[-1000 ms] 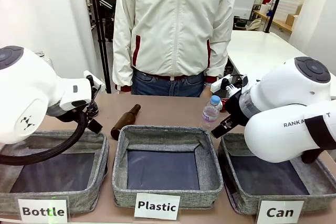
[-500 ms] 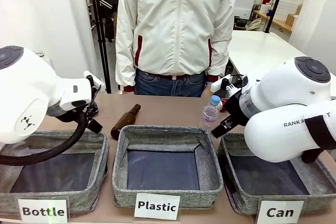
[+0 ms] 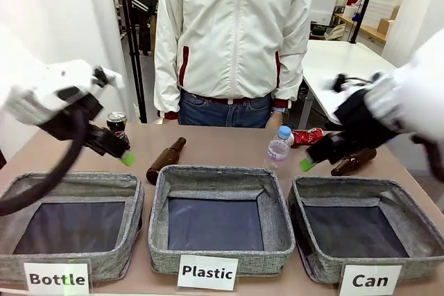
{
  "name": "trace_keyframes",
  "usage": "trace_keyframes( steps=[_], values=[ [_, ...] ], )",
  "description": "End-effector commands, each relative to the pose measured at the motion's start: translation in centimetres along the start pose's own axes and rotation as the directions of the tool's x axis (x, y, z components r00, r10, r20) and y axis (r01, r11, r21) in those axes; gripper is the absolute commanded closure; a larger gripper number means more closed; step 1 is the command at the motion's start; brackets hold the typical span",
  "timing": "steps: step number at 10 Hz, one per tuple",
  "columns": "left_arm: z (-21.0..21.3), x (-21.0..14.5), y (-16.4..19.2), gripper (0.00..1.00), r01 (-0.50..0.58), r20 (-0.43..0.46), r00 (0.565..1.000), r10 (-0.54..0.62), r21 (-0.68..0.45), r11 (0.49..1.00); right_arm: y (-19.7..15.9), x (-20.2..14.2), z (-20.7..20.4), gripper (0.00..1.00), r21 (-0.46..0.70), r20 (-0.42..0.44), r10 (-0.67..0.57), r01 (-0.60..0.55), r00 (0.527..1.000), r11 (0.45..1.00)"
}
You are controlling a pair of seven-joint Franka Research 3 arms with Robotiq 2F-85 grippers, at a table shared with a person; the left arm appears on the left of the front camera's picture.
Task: Sort the can waste into the basket.
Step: Pick up the can waste from the table and place it in the right Fabric basket.
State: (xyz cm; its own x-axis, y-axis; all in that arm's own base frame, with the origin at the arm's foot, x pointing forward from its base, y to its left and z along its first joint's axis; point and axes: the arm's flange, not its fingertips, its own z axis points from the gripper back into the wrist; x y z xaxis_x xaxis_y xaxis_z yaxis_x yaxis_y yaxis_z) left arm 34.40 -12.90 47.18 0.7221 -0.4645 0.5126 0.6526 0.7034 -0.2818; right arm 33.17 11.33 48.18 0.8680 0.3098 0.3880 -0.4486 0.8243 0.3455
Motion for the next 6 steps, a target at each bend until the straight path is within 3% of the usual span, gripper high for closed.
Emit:
trace_keyframes(
  steps=[1, 3, 4, 6],
  values=[
    [4.4, -5.2, 2.6, 0.00, 0.021, -0.011, 1.000, -0.025, -0.234, 0.972, -4.1, -4.0, 5.8, 0.00, 0.260, 0.072, -0.092, 0.070, 0.993, 0.963],
    [8.5, -9.8, 6.6, 0.00, -0.002, 0.104, 0.993, 0.048, -0.402, 0.916, -10.3, -9.6, 9.2, 0.00, 0.447, 0.175, -0.249, 0.148, 0.953, 0.882],
    [10.7, -13.2, 10.3, 0.00, -0.064, 0.215, 0.958, 0.190, -0.483, 0.873, -14.8, -13.9, 10.3, 0.00, 0.556, 0.254, -0.366, 0.174, 0.895, 0.813],
    [11.5, -17.9, 15.5, 0.00, -0.137, 0.342, 0.855, 0.389, -0.574, 0.807, -20.1, -19.4, 10.5, 0.00, 0.643, 0.337, -0.523, 0.215, 0.783, 0.735]
  ],
)
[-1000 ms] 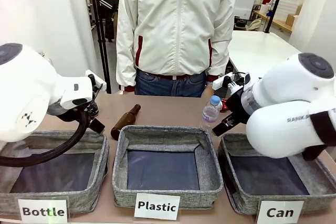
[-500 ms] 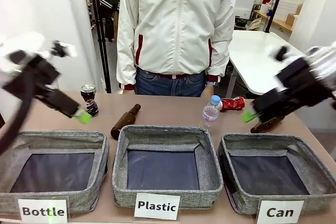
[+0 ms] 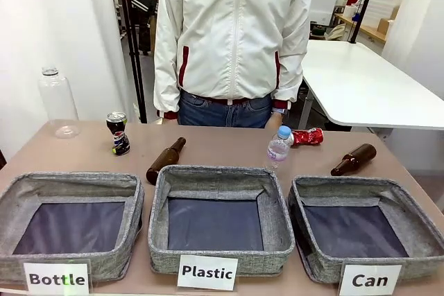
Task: Sort the can waste into the basket.
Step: Pick up the can waste from the table and place it in the right Fabric basket.
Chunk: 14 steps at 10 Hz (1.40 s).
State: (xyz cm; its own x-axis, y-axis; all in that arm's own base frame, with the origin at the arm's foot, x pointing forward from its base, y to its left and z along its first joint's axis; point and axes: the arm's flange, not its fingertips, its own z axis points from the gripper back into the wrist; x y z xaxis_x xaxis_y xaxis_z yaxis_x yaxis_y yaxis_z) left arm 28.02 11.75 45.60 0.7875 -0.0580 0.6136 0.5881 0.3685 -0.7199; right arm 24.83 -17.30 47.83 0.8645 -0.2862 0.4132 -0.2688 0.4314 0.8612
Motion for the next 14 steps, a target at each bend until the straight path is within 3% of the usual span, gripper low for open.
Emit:
trace_keyframes(
  steps=[1, 4, 5, 12, 13, 14],
  values=[
    [1.1, -2.3, 4.5, 0.00, -0.093, 0.199, 0.974, 0.110, -0.092, 0.991, -5.4, -4.7, -0.1, 0.00, 0.079, 0.108, -0.064, 0.056, 0.992, 0.995],
    [1.6, -3.4, 6.7, 0.00, -0.196, 0.367, 0.903, 0.225, -0.115, 0.974, -7.8, -4.9, 1.1, 0.00, 0.034, 0.220, -0.118, 0.113, 0.968, 0.993],
    [4.0, -4.9, 6.1, 0.00, -0.178, 0.276, 0.940, 0.198, -0.095, 0.979, -8.0, -3.9, 5.0, 0.00, 0.059, 0.174, -0.141, 0.132, 0.975, 0.989],
    [4.0, -4.9, 6.1, 0.00, -0.178, 0.276, 0.940, 0.198, -0.095, 0.979, -8.1, -4.1, 5.0, 0.00, 0.051, 0.155, -0.169, 0.163, 0.973, 0.985],
    [4.0, -4.9, 6.1, 0.00, -0.178, 0.276, 0.940, 0.198, -0.095, 0.979, -4.8, -2.4, 2.4, 0.00, -0.155, 0.092, -0.078, 0.091, 0.993, 0.984],
    [4.0, -4.9, 6.1, 0.00, -0.178, 0.276, 0.940, 0.198, -0.095, 0.979, -2.3, 0.0, -0.8, 0.00, -0.324, -0.013, -0.015, 0.010, 1.000, 0.946]
  ],
)
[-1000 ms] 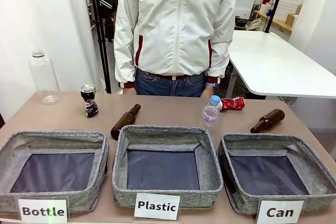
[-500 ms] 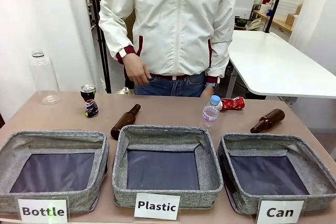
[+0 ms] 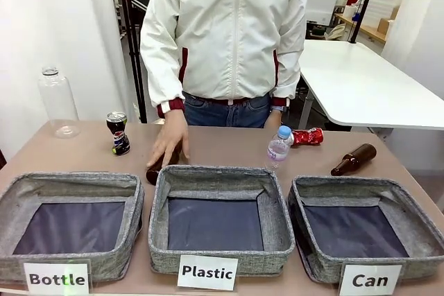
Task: Sort the can waste into the basket.
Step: Pick up the can waste from the table and place it in the right Fabric basket.
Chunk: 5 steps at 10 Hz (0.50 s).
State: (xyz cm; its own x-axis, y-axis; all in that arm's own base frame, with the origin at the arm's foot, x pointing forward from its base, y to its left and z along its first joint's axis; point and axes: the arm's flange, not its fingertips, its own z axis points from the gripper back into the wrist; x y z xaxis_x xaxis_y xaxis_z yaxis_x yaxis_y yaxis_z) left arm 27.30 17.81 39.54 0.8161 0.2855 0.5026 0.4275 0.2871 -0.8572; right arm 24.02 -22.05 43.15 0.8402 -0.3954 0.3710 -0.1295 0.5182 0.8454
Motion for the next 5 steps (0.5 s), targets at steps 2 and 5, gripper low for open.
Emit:
trace_keyframes(
  steps=[2, 5],
  values=[
    [0.2, -0.2, -0.1, 0.00, 0.026, -0.003, 1.000, -0.026, -0.012, 1.000, 8.8, 4.0, -10.7, 0.00, -0.508, -0.200, 0.116, -0.204, 0.973, 0.837],
    [0.2, -0.2, -0.1, 0.00, 0.026, -0.003, 1.000, -0.026, -0.012, 1.000, 11.6, 6.1, -20.0, 0.00, -0.716, -0.395, 0.244, -0.463, 0.886, 0.523]
  ],
)
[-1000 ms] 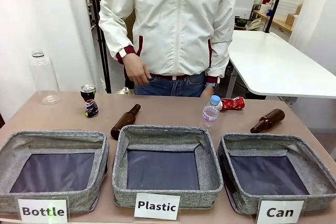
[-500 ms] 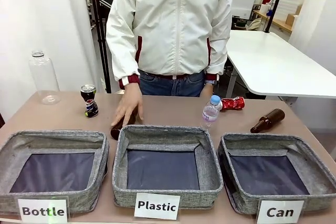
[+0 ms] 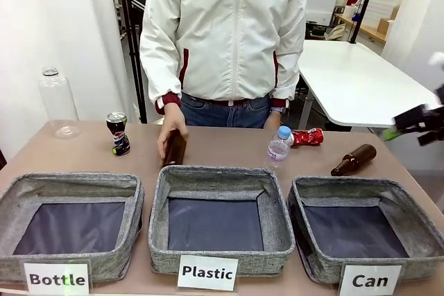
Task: Sort the can waste into the basket.
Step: Pick up the can waste from the table and place it in the right Fabric basket.
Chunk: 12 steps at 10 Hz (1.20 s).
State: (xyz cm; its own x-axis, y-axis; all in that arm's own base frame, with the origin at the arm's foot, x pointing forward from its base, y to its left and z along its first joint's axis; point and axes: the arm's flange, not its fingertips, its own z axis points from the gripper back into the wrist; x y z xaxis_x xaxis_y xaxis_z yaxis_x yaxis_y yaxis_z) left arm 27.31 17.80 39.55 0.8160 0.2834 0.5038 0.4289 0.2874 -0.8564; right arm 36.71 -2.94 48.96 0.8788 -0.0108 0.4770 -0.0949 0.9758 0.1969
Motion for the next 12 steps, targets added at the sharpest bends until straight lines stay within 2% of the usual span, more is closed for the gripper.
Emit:
trace_keyframes(
  steps=[1, 2, 3, 5, 7, 9, 11, 12],
  values=[
    [0.2, -0.2, -0.1, 0.00, 0.024, -0.002, 1.000, -0.024, -0.012, 1.000, 1.4, 0.2, -2.1, 0.00, -0.161, -0.145, 0.124, -0.147, 0.982, 0.976],
    [0.2, -0.2, -0.1, 0.00, 0.024, -0.002, 1.000, -0.024, -0.012, 1.000, 1.1, -1.0, -0.9, 0.00, -0.124, -0.058, 0.081, -0.087, 0.995, 0.988],
    [0.2, -0.2, -0.1, 0.00, 0.024, -0.002, 1.000, -0.024, -0.012, 1.000, 2.2, 0.3, -2.0, 0.00, -0.085, -0.057, 0.087, -0.091, 0.995, 0.992],
    [0.2, -0.2, -0.1, 0.00, 0.024, -0.002, 1.000, -0.024, -0.012, 1.000, 2.2, 0.3, -2.0, 0.00, -0.085, -0.057, 0.087, -0.091, 0.995, 0.992],
    [0.2, -0.2, -0.1, 0.00, 0.024, -0.002, 1.000, -0.024, -0.012, 1.000, 2.8, 0.1, -3.1, 0.00, -0.175, -0.085, 0.120, -0.134, 0.989, 0.975],
    [0.2, -0.2, -0.1, 0.00, 0.024, -0.002, 1.000, -0.024, -0.012, 1.000, 3.5, 6.2, -3.8, 0.00, -0.163, -0.168, 0.190, -0.217, 0.967, 0.962],
    [0.2, -0.2, -0.1, 0.00, 0.024, -0.002, 1.000, -0.024, -0.012, 1.000, 4.7, 13.3, -6.1, 0.00, -0.104, -0.322, 0.303, -0.352, 0.897, 0.930],
    [0.2, -0.2, -0.1, 0.00, 0.024, -0.002, 1.000, -0.024, -0.012, 1.000, 5.7, 15.5, -7.6, 0.00, -0.092, -0.357, 0.300, -0.353, 0.885, 0.931]
  ],
)
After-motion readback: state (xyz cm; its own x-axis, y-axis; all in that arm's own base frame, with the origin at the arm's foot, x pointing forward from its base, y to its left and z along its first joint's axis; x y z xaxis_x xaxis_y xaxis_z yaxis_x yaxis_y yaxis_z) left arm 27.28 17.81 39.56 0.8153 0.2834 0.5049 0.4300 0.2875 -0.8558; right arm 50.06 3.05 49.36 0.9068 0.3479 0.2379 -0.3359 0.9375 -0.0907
